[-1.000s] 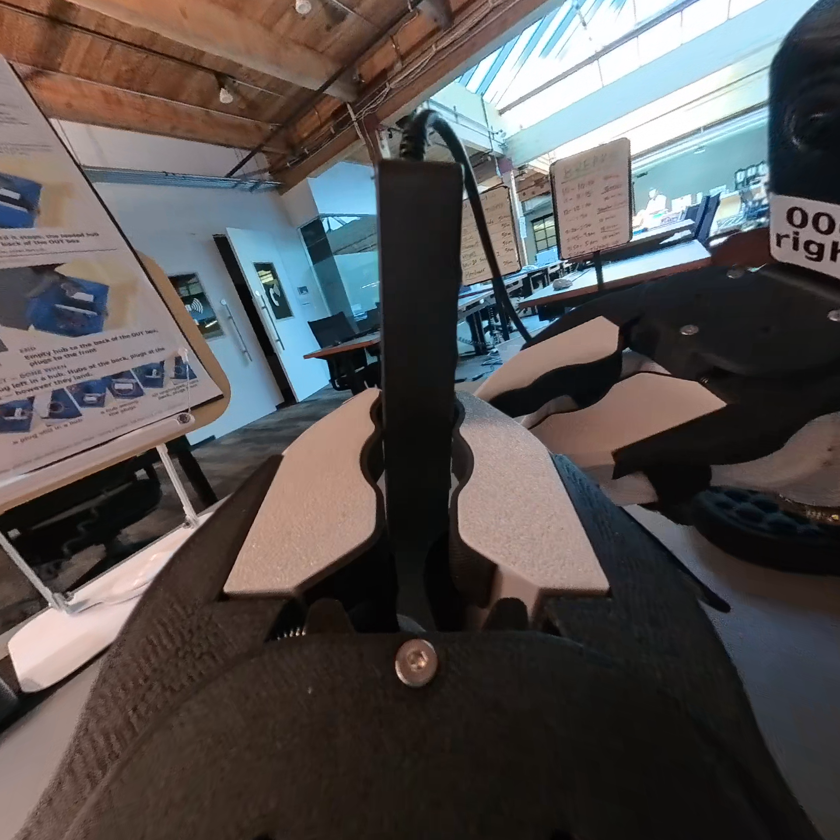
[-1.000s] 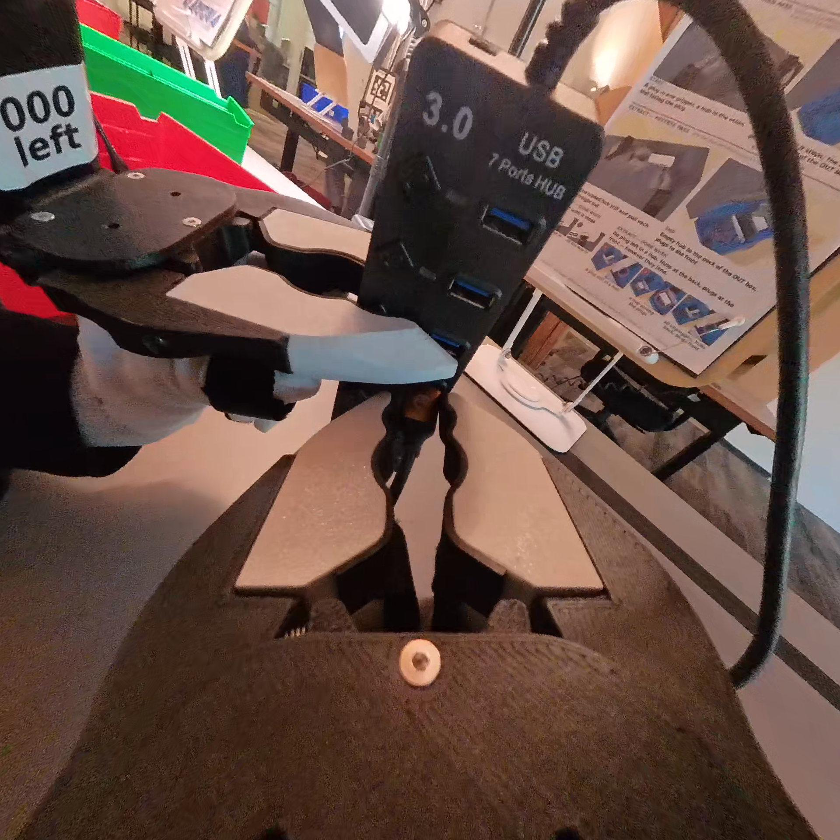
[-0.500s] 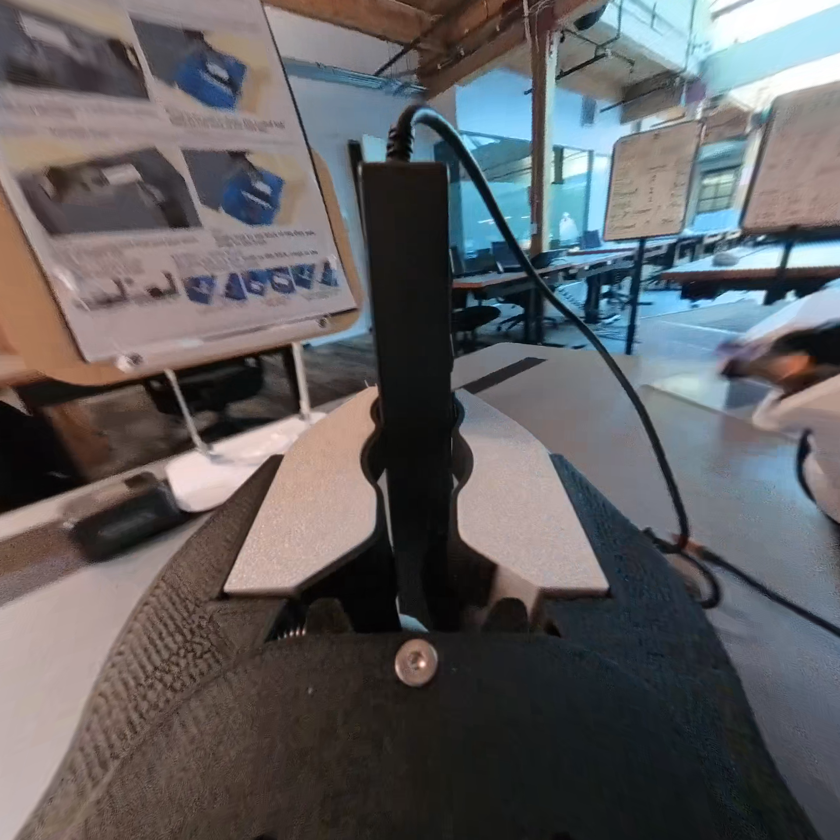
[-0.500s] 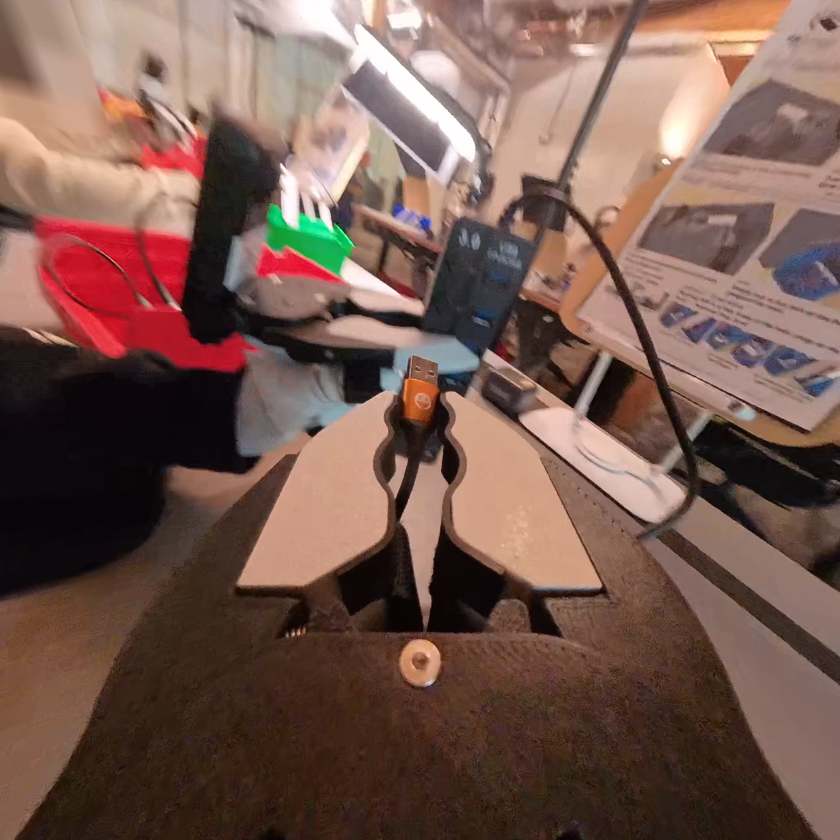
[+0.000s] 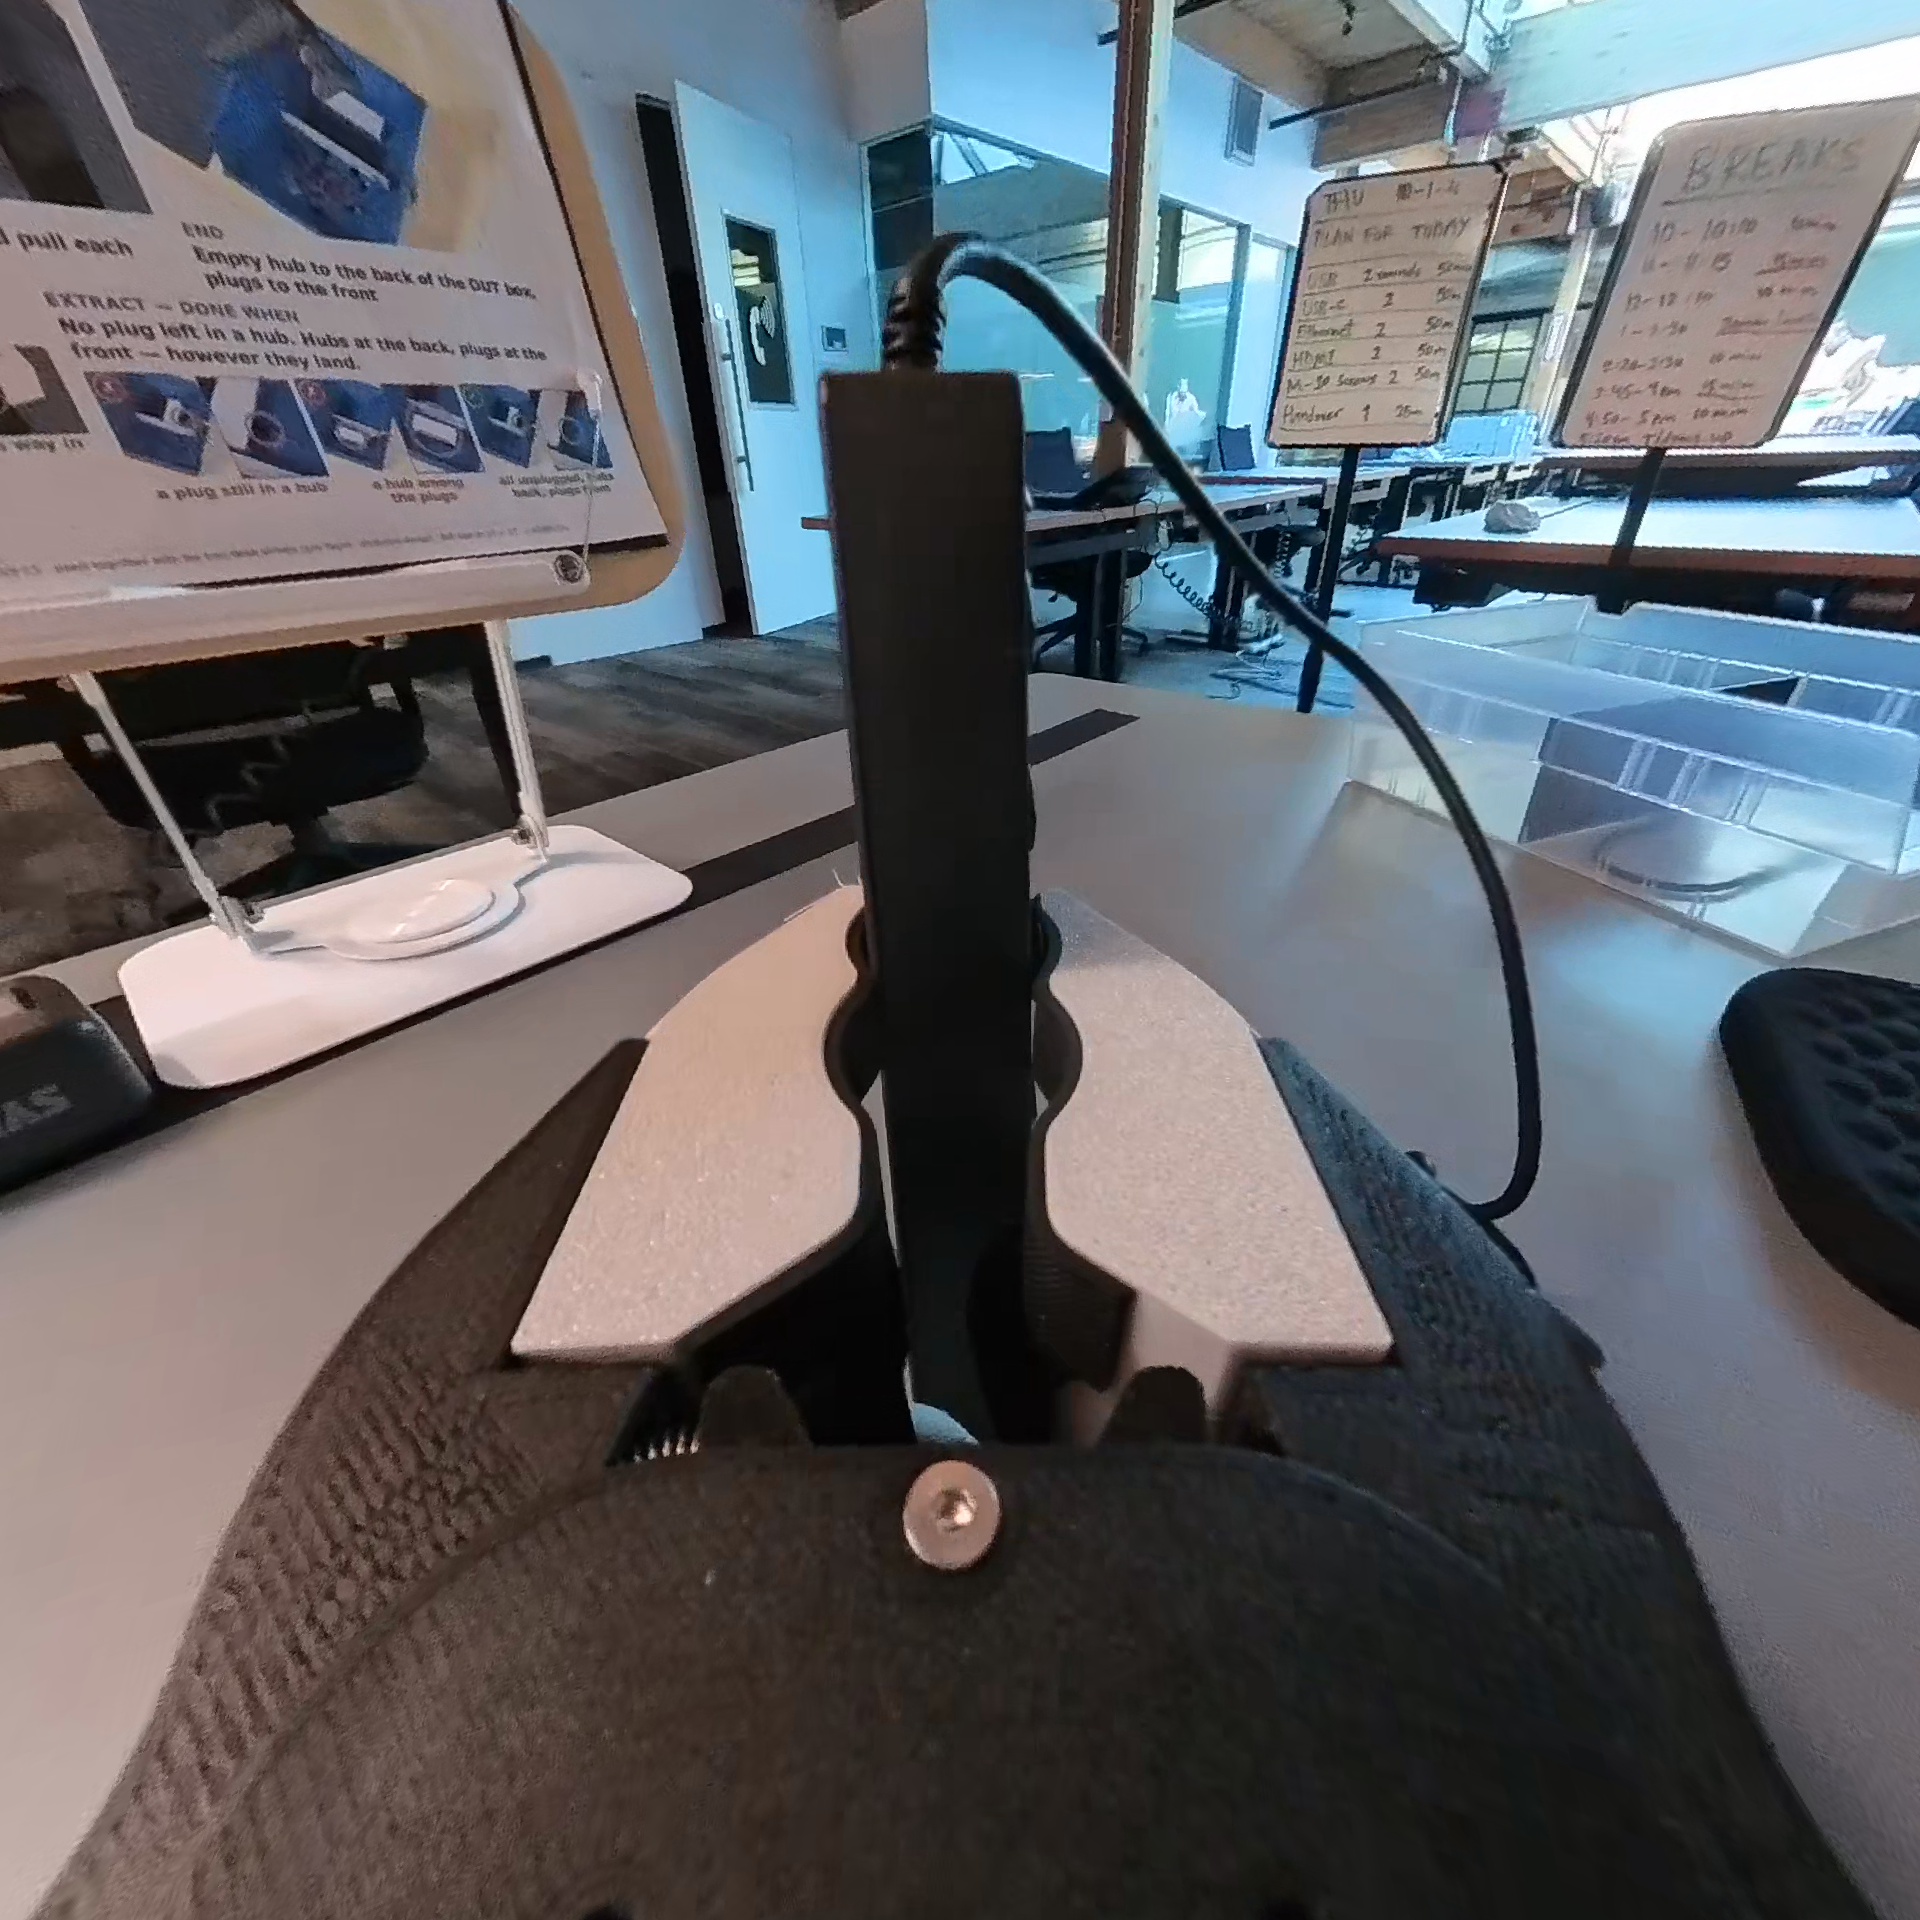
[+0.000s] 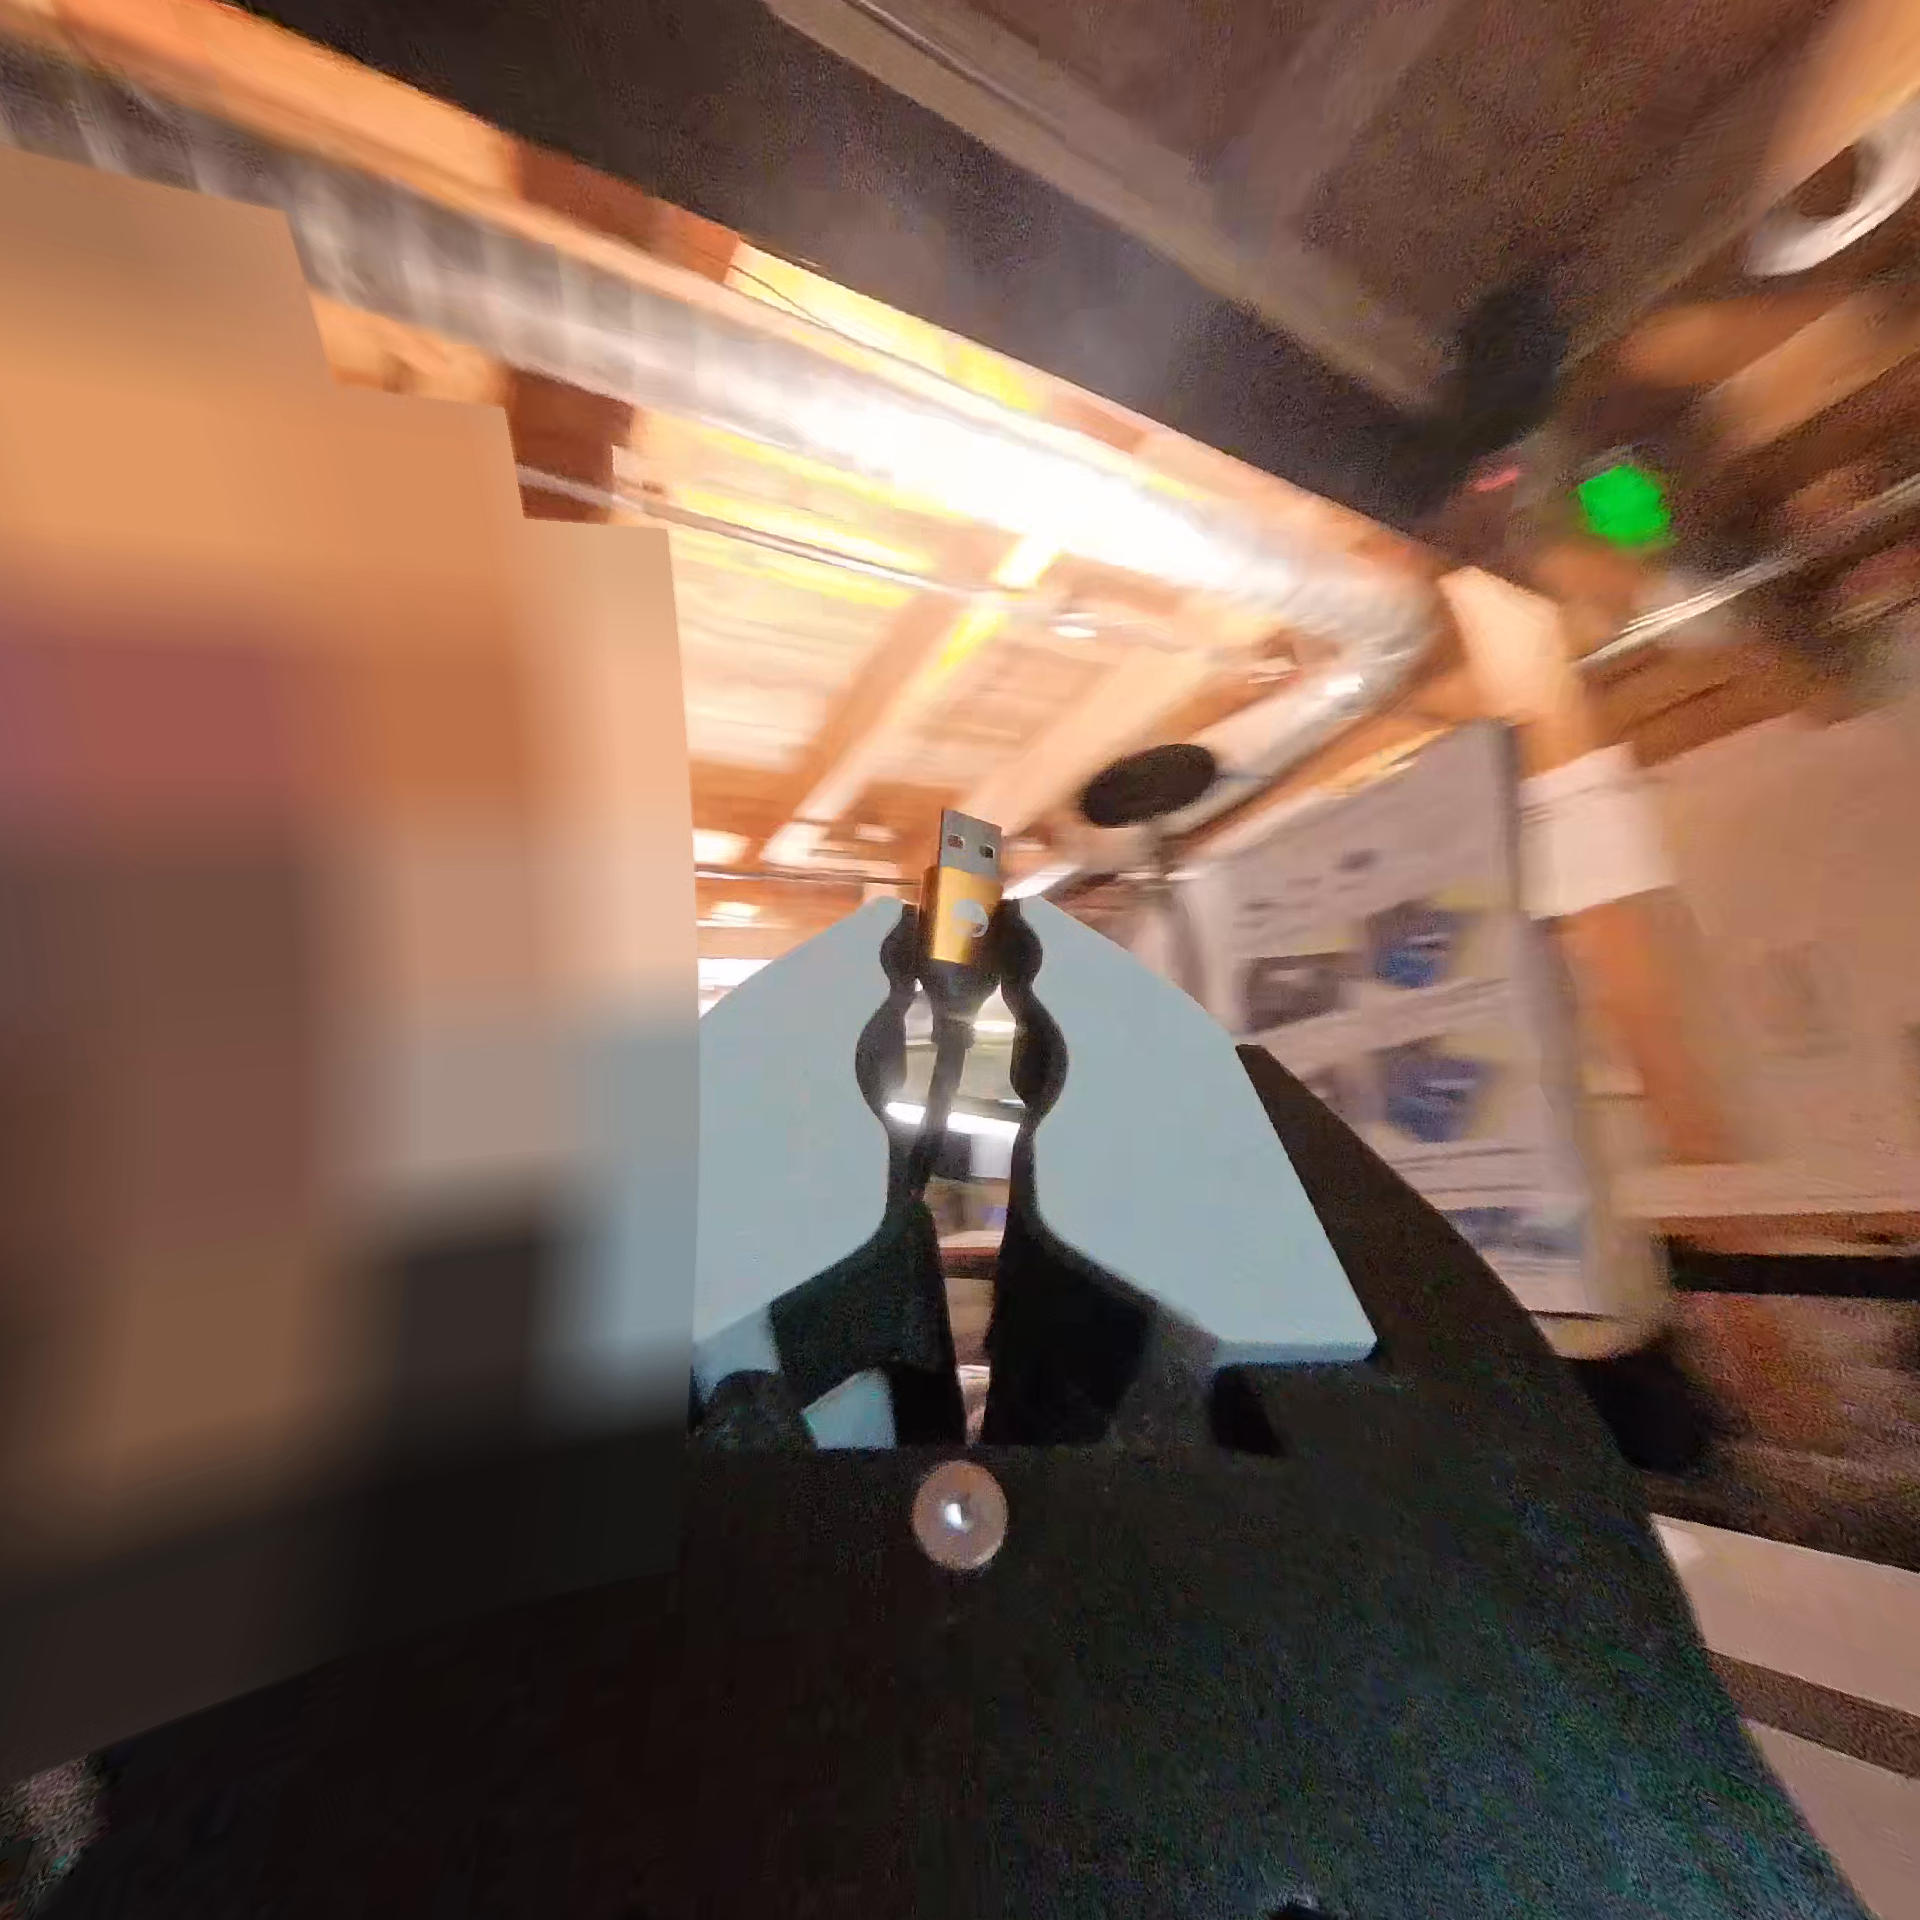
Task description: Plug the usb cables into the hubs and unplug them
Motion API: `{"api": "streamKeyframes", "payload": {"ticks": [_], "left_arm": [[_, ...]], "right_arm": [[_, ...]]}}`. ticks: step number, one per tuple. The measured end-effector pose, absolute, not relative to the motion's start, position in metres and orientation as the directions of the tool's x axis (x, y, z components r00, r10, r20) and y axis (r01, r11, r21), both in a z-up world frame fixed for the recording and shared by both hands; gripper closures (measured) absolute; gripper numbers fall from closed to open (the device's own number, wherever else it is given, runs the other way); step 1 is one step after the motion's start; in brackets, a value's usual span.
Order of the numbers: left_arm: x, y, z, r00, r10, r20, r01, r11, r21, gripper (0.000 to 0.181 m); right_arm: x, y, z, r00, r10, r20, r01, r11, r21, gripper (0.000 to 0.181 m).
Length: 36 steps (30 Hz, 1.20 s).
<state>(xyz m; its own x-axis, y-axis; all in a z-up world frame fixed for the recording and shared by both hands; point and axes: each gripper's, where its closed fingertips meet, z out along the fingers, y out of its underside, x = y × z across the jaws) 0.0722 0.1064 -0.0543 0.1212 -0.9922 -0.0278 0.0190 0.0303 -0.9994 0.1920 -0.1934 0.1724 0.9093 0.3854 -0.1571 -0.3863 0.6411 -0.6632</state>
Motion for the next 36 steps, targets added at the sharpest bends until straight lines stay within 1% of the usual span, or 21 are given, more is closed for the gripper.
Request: {"api": "streamKeyframes", "payload": {"ticks": [1,2,3,4,8,10,11,12,14,18,20,22,24,26,28,30,31,33,35,36], "left_arm": [[0.072,0.106,-0.054,0.114,-0.993,-0.017,0.023,0.019,-1.0,0.156],[0.073,0.105,-0.054,0.107,-0.994,-0.009,0.025,0.011,-1.0,0.156],[0.073,0.104,-0.054,0.102,-0.995,-0.004,0.027,0.007,-1.0,0.156],[0.073,0.103,-0.054,0.097,-0.995,-0.005,0.027,0.008,-1.0,0.156],[0.075,0.1,-0.056,0.083,-0.996,-0.024,0.014,0.025,-1.0,0.156],[0.076,0.098,-0.057,0.075,-0.997,-0.027,0.01,0.028,-1.0,0.156],[0.076,0.097,-0.057,0.071,-0.997,-0.028,0.011,0.028,-1.0,0.156],[0.076,0.096,-0.057,0.068,-0.997,-0.03,0.011,0.031,-0.999,0.156],[0.076,0.095,-0.057,0.065,-0.997,-0.038,0.009,0.039,-0.999,0.156],[0.076,0.094,-0.056,0.059,-0.997,-0.049,0.007,0.05,-0.999,0.156],[0.076,0.093,-0.056,0.056,-0.997,-0.045,0.01,0.046,-0.999,0.156],[0.076,0.092,-0.056,0.048,-0.998,-0.04,0.009,0.041,-0.999,0.156],[0.077,0.092,-0.057,0.046,-0.998,-0.039,0.006,0.04,-0.999,0.156],[0.077,0.091,-0.057,0.041,-0.998,-0.038,0.003,0.038,-0.999,0.156],[0.078,0.09,-0.058,0.035,-0.999,-0.036,-0.001,0.036,-0.999,0.156],[0.078,0.09,-0.059,0.031,-0.999,-0.036,-0.005,0.036,-0.999,0.156],[0.079,0.089,-0.059,0.03,-0.999,-0.038,-0.006,0.038,-0.999,0.156],[0.079,0.089,-0.06,0.028,-0.999,-0.04,-0.009,0.04,-0.999,0.156],[0.079,0.088,-0.06,0.027,-0.999,-0.043,-0.009,0.043,-0.999,0.156],[0.079,0.088,-0.06,0.026,-0.999,-0.043,-0.009,0.043,-0.999,0.156]], "right_arm": [[0.214,-0.201,0.169,0.971,0.194,-0.142,-0.237,0.677,-0.696,0.166],[0.235,-0.209,0.164,0.991,0.013,-0.135,-0.108,0.673,-0.732,0.166],[0.254,-0.217,0.159,0.985,-0.124,-0.123,-0.014,0.644,-0.765,0.166],[0.268,-0.225,0.155,0.97,-0.214,-0.112,0.045,0.616,-0.787,0.166],[0.301,-0.265,0.153,0.904,-0.414,-0.108,0.195,0.623,-0.758,0.166],[0.314,-0.273,0.148,0.856,-0.515,-0.039,0.313,0.576,-0.756,0.166],[0.324,-0.274,0.142,0.829,-0.559,-0.016,0.354,0.546,-0.76,0.166],[0.335,-0.271,0.132,0.812,-0.583,-0.01,0.358,0.512,-0.781,0.166],[0.353,-0.261,0.114,0.818,-0.575,-0.005,0.328,0.472,-0.819,0.167],[0.375,-0.25,0.09,0.816,-0.579,0.004,0.329,0.457,-0.827,0.167],[0.393,-0.241,0.069,0.802,-0.596,-0.028,0.253,0.383,-0.888,0.167],[0.408,-0.234,0.045,0.779,-0.626,-0.041,0.152,0.252,-0.956,0.167],[0.415,-0.231,0.028,0.748,-0.663,0.023,0.121,0.103,-0.987,0.167],[0.424,-0.234,0.008,0.685,-0.715,0.138,0.094,-0.101,-0.99,0.168],[0.431,-0.24,-0.022,0.648,-0.723,0.238,-0.002,-0.314,-0.949,0.169],[0.433,-0.248,-0.057,0.653,-0.712,0.258,-0.168,-0.469,-0.867,0.171],[0.432,-0.251,-0.072,0.661,-0.708,0.248,-0.24,-0.512,-0.825,0.173],[0.428,-0.255,-0.095,0.674,-0.715,0.187,-0.366,-0.544,-0.755,0.174],[0.415,-0.26,-0.121,0.702,-0.703,0.116,-0.489,-0.594,-0.639,0.173],[0.409,-0.265,-0.133,0.715,-0.691,0.11,-0.52,-0.63,-0.577,0.172]]}}
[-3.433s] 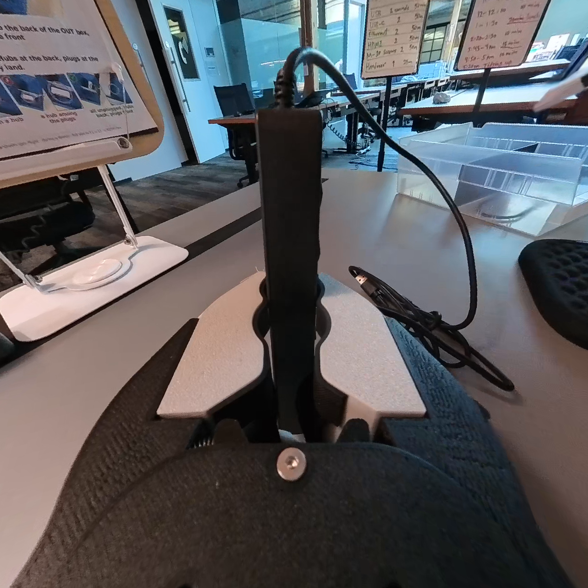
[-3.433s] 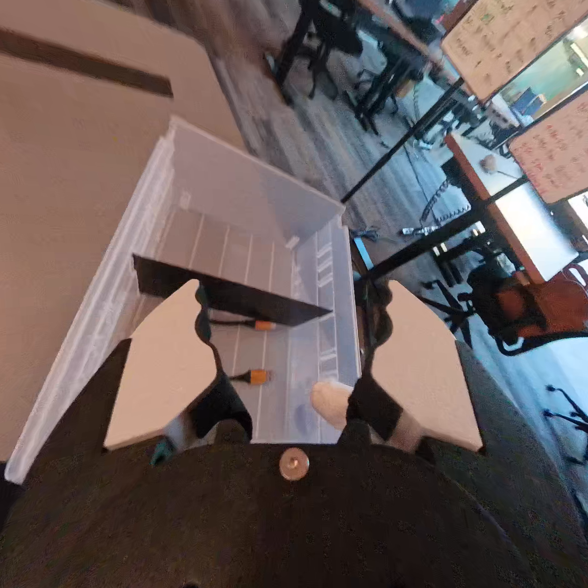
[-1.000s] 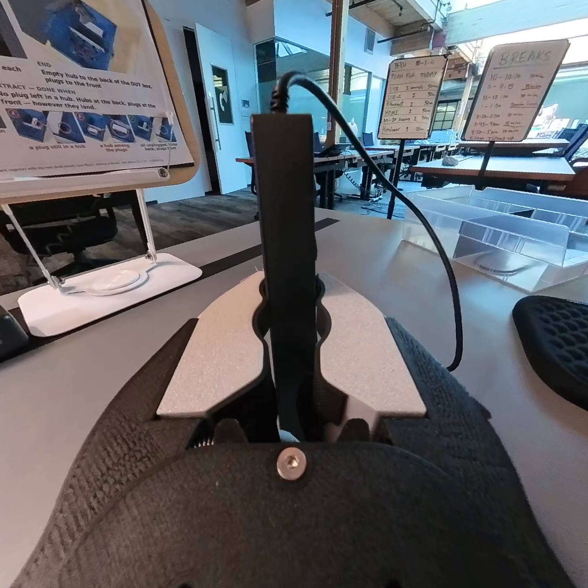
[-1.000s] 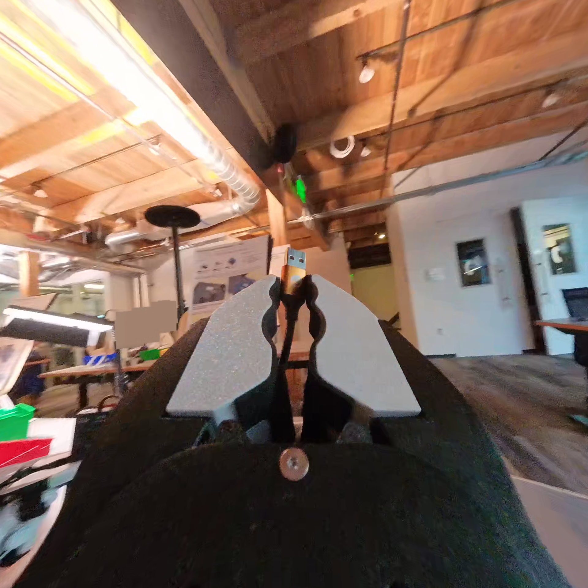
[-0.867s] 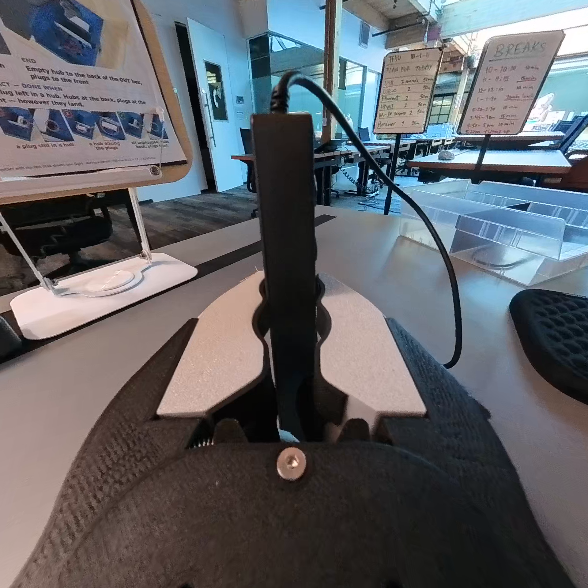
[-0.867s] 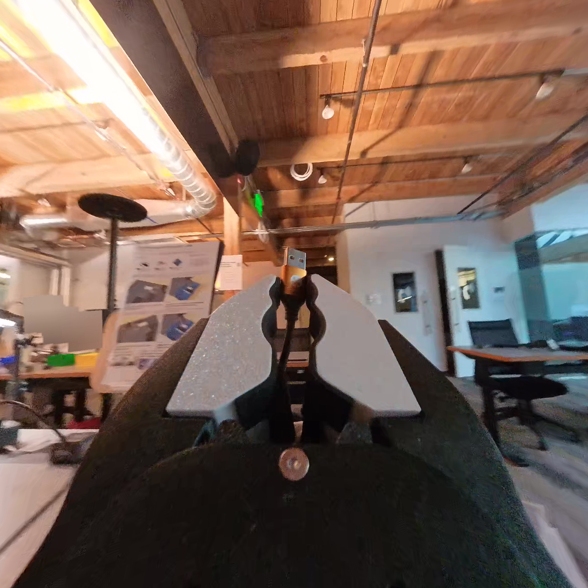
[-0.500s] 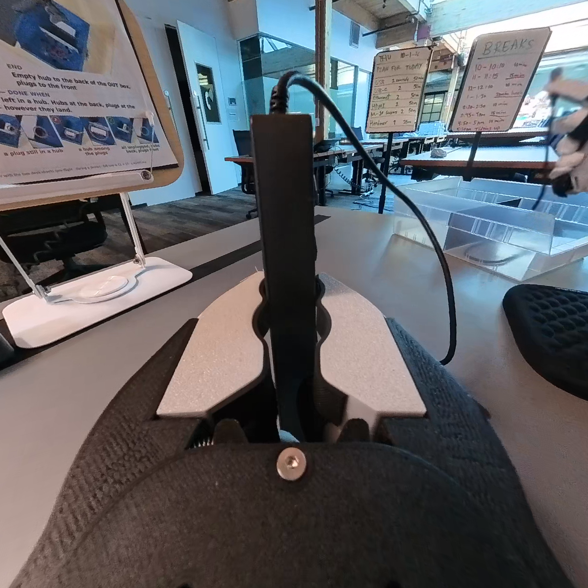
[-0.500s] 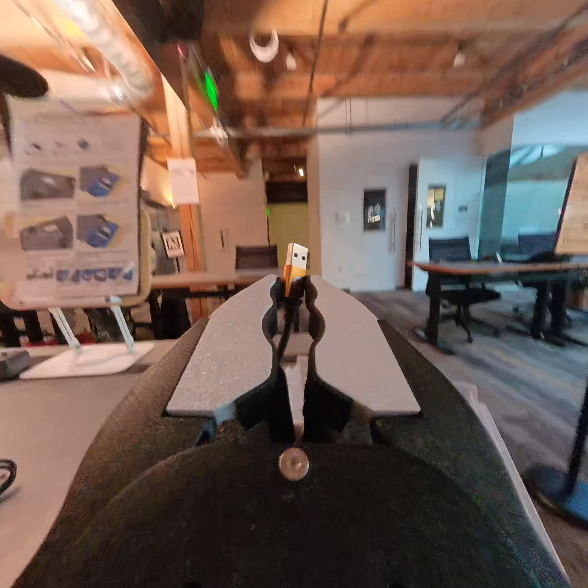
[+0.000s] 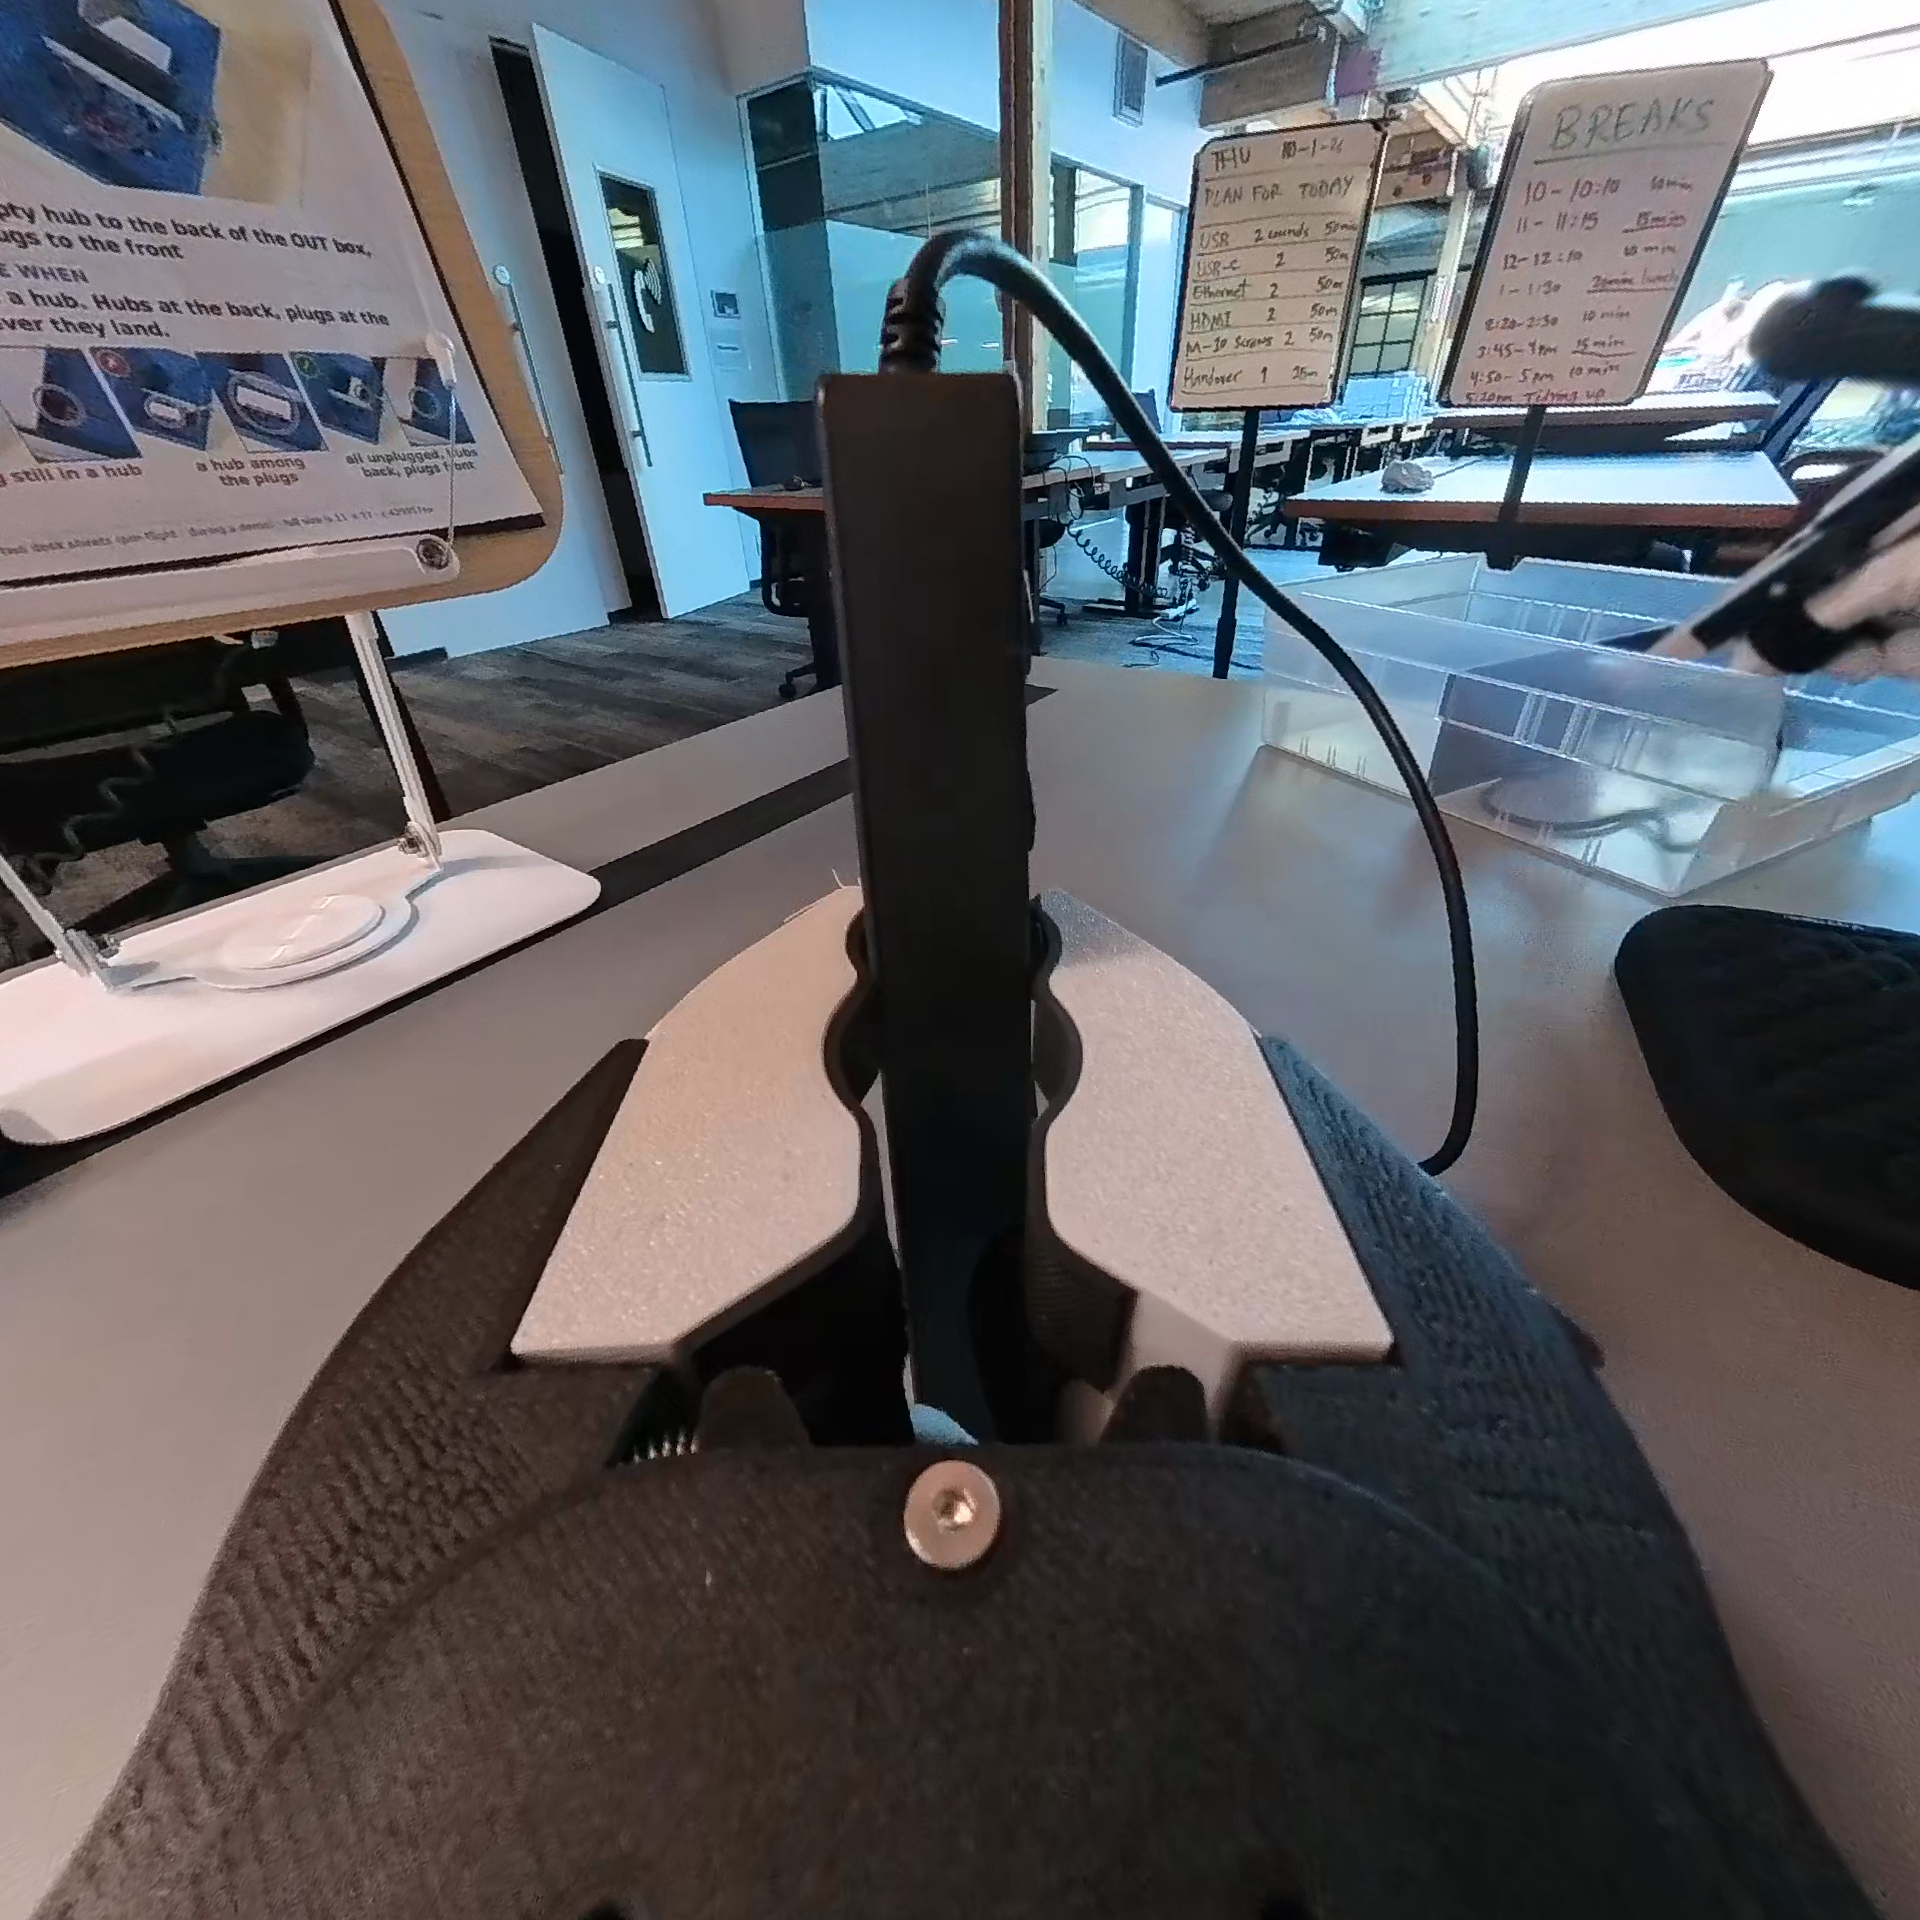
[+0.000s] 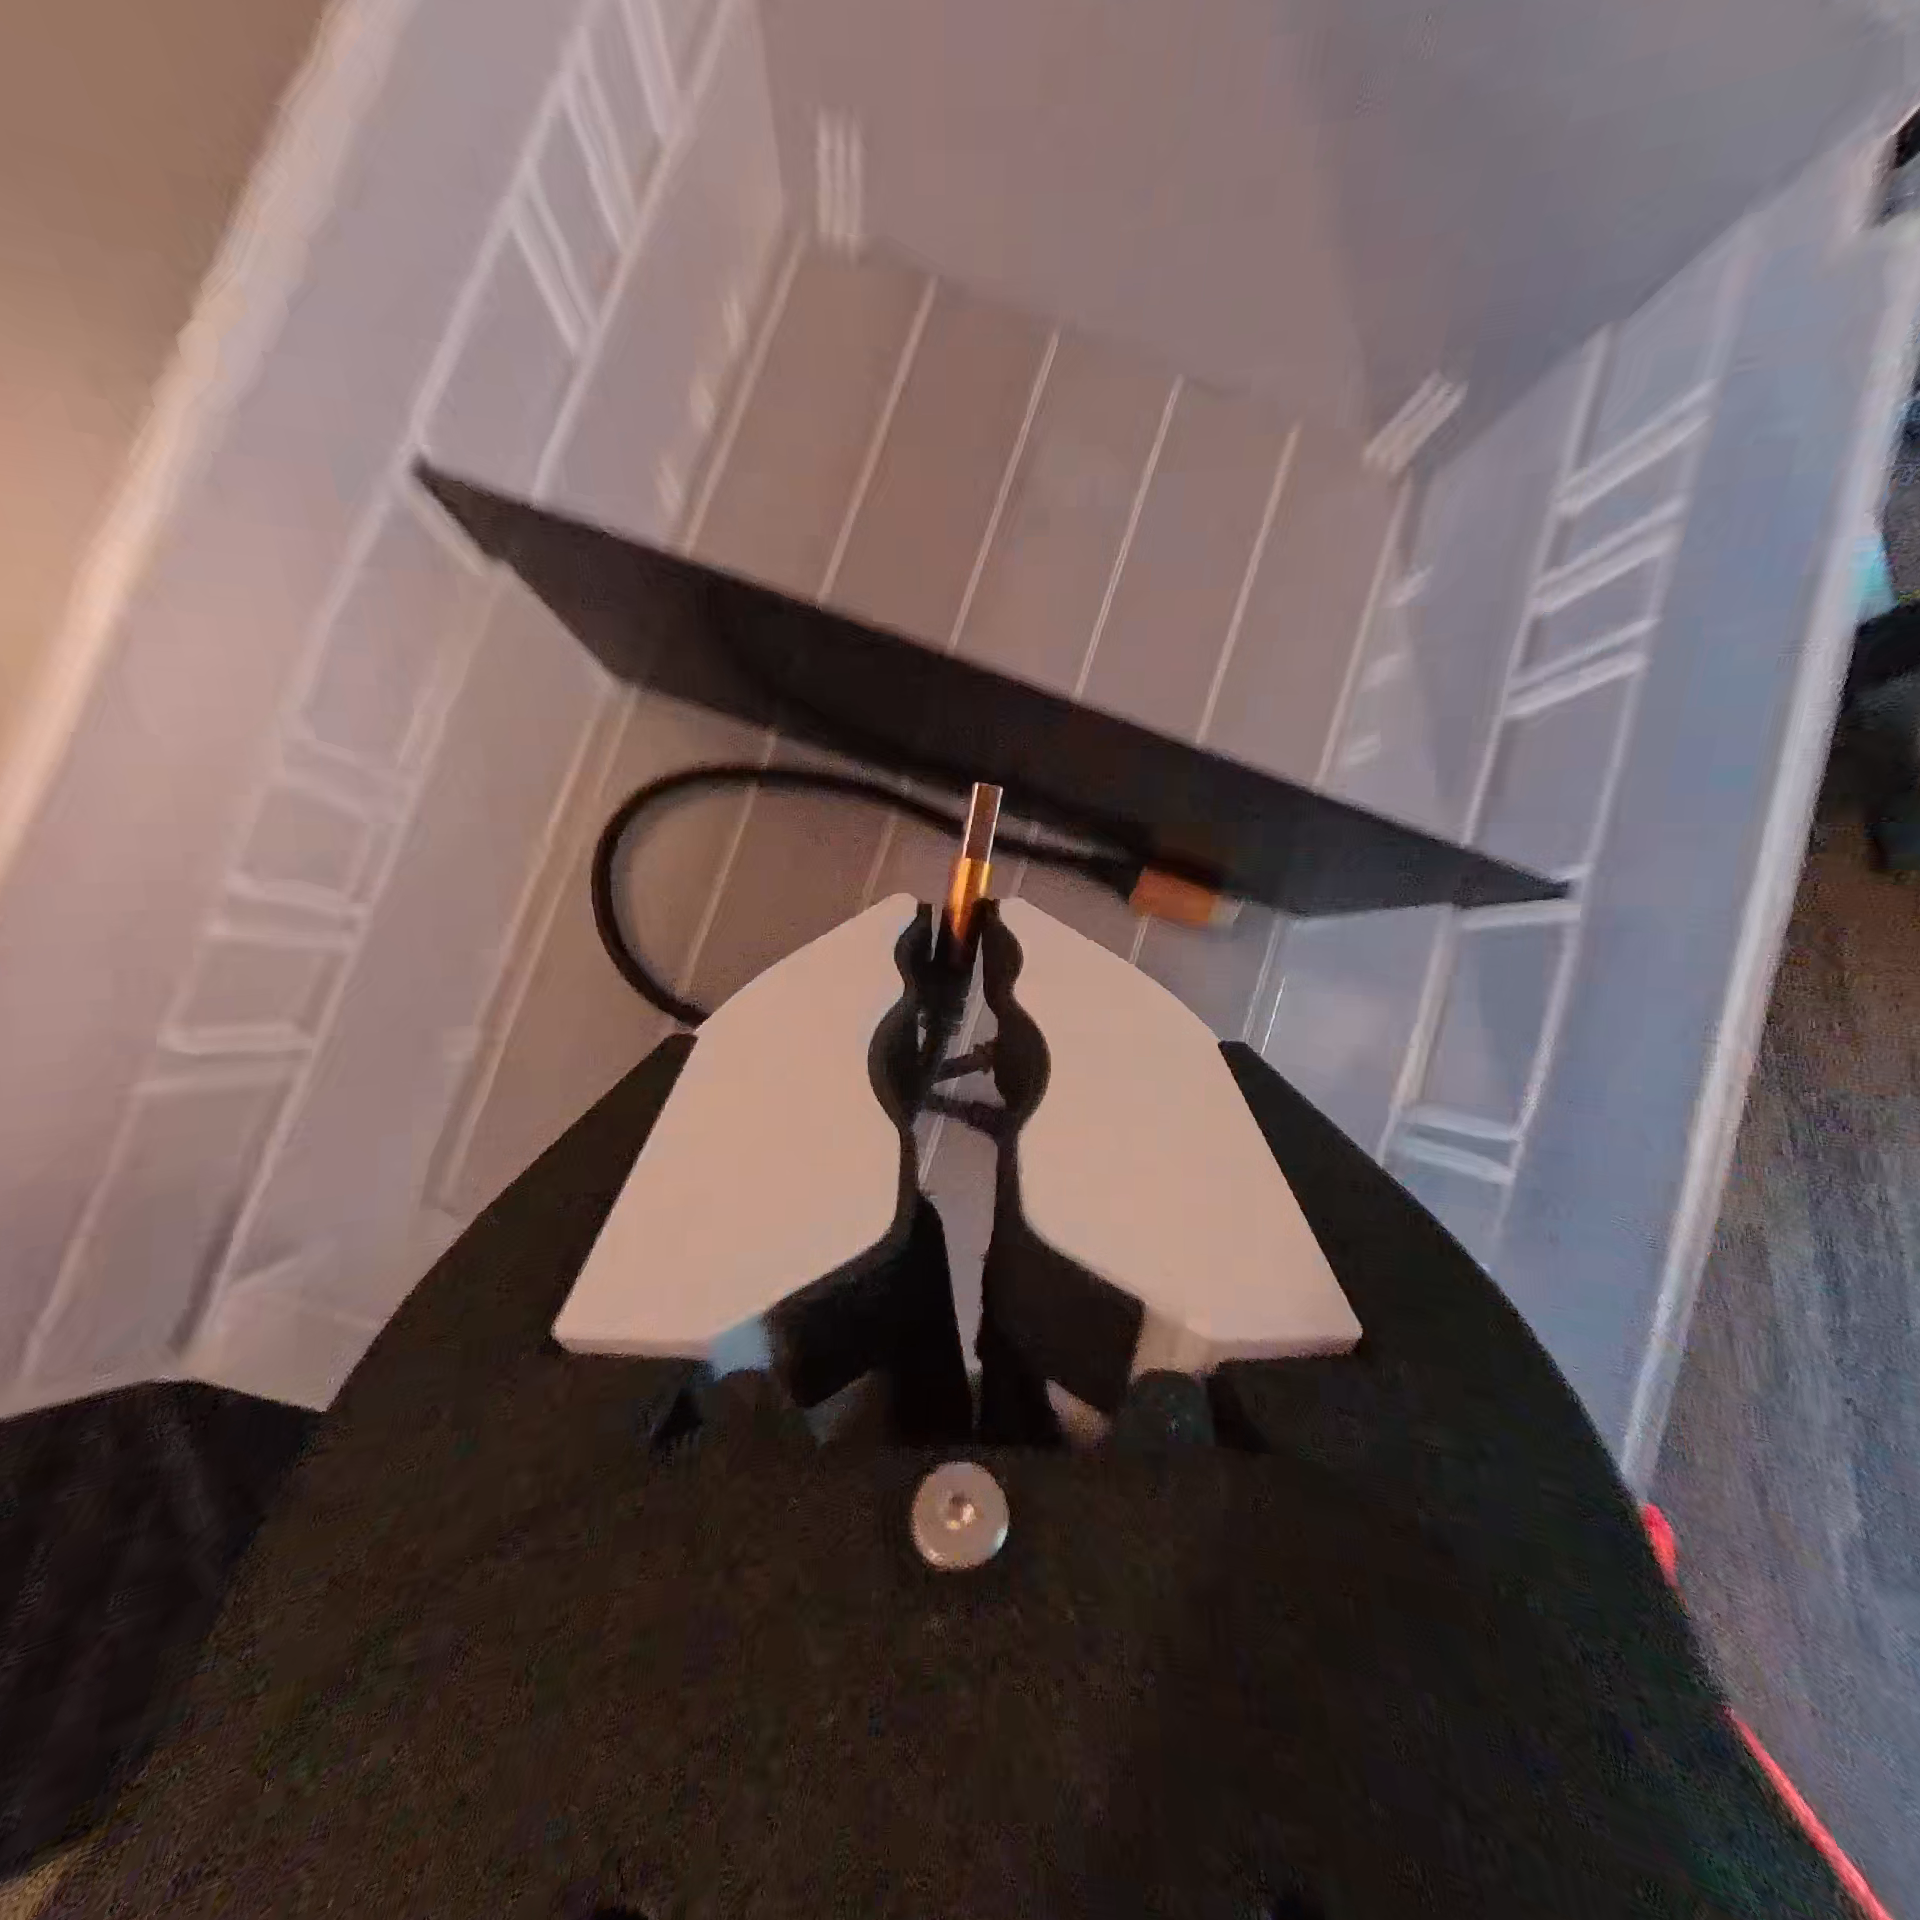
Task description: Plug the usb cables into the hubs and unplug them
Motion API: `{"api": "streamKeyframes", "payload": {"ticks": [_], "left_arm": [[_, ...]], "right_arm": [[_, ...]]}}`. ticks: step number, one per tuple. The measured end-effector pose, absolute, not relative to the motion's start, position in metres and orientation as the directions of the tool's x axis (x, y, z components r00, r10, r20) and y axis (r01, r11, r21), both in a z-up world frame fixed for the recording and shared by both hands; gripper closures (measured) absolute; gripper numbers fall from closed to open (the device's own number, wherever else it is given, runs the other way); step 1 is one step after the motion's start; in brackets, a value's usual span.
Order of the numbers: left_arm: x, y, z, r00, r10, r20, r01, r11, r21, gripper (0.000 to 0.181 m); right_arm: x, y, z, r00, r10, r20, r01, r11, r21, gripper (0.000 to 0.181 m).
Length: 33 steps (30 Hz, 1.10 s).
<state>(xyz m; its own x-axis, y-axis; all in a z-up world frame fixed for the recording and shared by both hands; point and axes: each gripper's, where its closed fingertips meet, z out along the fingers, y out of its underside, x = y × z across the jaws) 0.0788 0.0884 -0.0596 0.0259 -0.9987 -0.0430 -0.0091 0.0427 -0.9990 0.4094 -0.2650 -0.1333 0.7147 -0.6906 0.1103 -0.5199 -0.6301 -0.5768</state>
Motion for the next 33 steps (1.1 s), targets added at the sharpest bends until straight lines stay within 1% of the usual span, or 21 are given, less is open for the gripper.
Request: {"api": "streamKeyframes", "payload": {"ticks": [4,5,6,7,9,11,12,14,16,18,20,22,24,25,26,27,28,29,31,32,33], "left_arm": [[0.08,0.087,-0.061,0.019,-0.999,-0.041,-0.013,0.041,-0.999,0.156],[0.08,0.087,-0.061,0.018,-0.999,-0.042,-0.014,0.042,-0.999,0.156],[0.08,0.087,-0.061,0.019,-0.999,-0.045,-0.014,0.044,-0.999,0.156],[0.08,0.087,-0.06,0.018,-0.999,-0.047,-0.014,0.046,-0.999,0.156],[0.08,0.086,-0.061,0.015,-0.999,-0.045,-0.015,0.045,-0.999,0.156],[0.08,0.086,-0.061,0.011,-0.999,-0.042,-0.016,0.042,-0.999,0.156],[0.081,0.085,-0.062,0.009,-0.999,-0.042,-0.017,0.042,-0.999,0.156],[0.08,0.084,-0.061,0.002,-0.999,-0.043,-0.014,0.043,-0.999,0.156],[0.08,0.078,-0.057,-0.039,-0.999,-0.03,0.013,0.029,-0.999,0.156],[0.079,0.066,-0.049,-0.143,-0.989,0.022,0.072,-0.032,-0.997,0.156],[0.076,0.052,-0.042,-0.284,-0.954,0.094,0.11,-0.13,-0.985,0.156],[0.072,0.041,-0.035,-0.395,-0.908,0.141,0.131,-0.208,-0.969,0.156],[0.068,0.034,-0.028,-0.46,-0.874,0.155,0.16,-0.254,-0.954,0.157],[0.066,0.032,-0.025,-0.481,-0.863,0.157,0.173,-0.268,-0.948,0.156],[0.064,0.031,-0.022,-0.49,-0.858,0.154,0.185,-0.276,-0.943,0.156],[0.063,0.032,-0.02,-0.49,-0.858,0.15,0.195,-0.276,-0.941,0.156],[0.063,0.032,-0.019,-0.483,-0.863,0.148,0.197,-0.271,-0.942,0.156],[0.063,0.033,-0.019,-0.477,-0.867,0.143,0.197,-0.264,-0.944,0.156],[0.063,0.035,-0.02,-0.466,-0.874,0.141,0.195,-0.257,-0.947,0.156],[0.064,0.035,-0.021,-0.462,-0.875,0.146,0.192,-0.259,-0.947,0.156],[0.064,0.036,-0.021,-0.462,-0.874,0.15,0.189,-0.262,-0.946,0.156]], "right_arm": [[0.394,-0.281,-0.168,0.739,-0.667,0.092,-0.595,-0.712,-0.373,0.168],[0.396,-0.286,-0.17,0.727,-0.674,0.126,-0.605,-0.717,-0.346,0.164],[0.4,-0.289,-0.166,0.712,-0.683,0.165,-0.604,-0.715,-0.353,0.161],[0.406,-0.286,-0.156,0.694,-0.694,0.191,-0.591,-0.701,-0.399,0.154],[0.423,-0.28,-0.121,0.624,-0.733,0.271,-0.521,-0.649,-0.555,0.135],[0.44,-0.279,-0.07,0.484,-0.793,0.371,-0.379,-0.572,-0.728,0.118],[0.441,-0.276,-0.046,0.436,-0.806,0.399,-0.281,-0.544,-0.791,0.112],[0.431,-0.261,-0.013,0.427,-0.792,0.435,-0.089,-0.516,-0.852,0.093],[0.415,-0.241,0.01,0.462,-0.758,0.459,0.061,-0.49,-0.87,0.085],[0.39,-0.209,0.03,0.566,-0.702,0.432,0.199,-0.392,-0.898,0.079],[0.344,-0.164,0.044,0.758,-0.518,0.397,0.315,-0.242,-0.918,0.071],[0.285,-0.125,0.048,0.91,-0.241,0.336,0.324,-0.088,-0.942,0.064],[0.22,-0.102,0.043,0.949,0.093,0.301,0.301,0.011,-0.954,0.057],[0.192,-0.095,0.033,0.925,0.25,0.286,0.292,0.013,-0.956,0.058],[0.169,-0.09,0.016,0.887,0.38,0.263,0.294,-0.024,-0.956,0.063],[0.154,-0.084,-0.004,0.848,0.471,0.244,0.316,-0.08,-0.945,0.071],[0.146,-0.076,-0.027,0.817,0.528,0.232,0.36,-0.153,-0.92,0.083],[0.141,-0.067,-0.051,0.797,0.563,0.219,0.406,-0.231,-0.884,0.084],[0.132,-0.057,-0.097,0.739,0.646,0.192,0.511,-0.351,-0.785,0.094],[0.13,-0.05,-0.113,0.715,0.667,0.21,0.56,-0.366,-0.743,0.098],[0.135,-0.04,-0.125,0.705,0.658,0.265,0.606,-0.365,-0.707,0.1]]}}
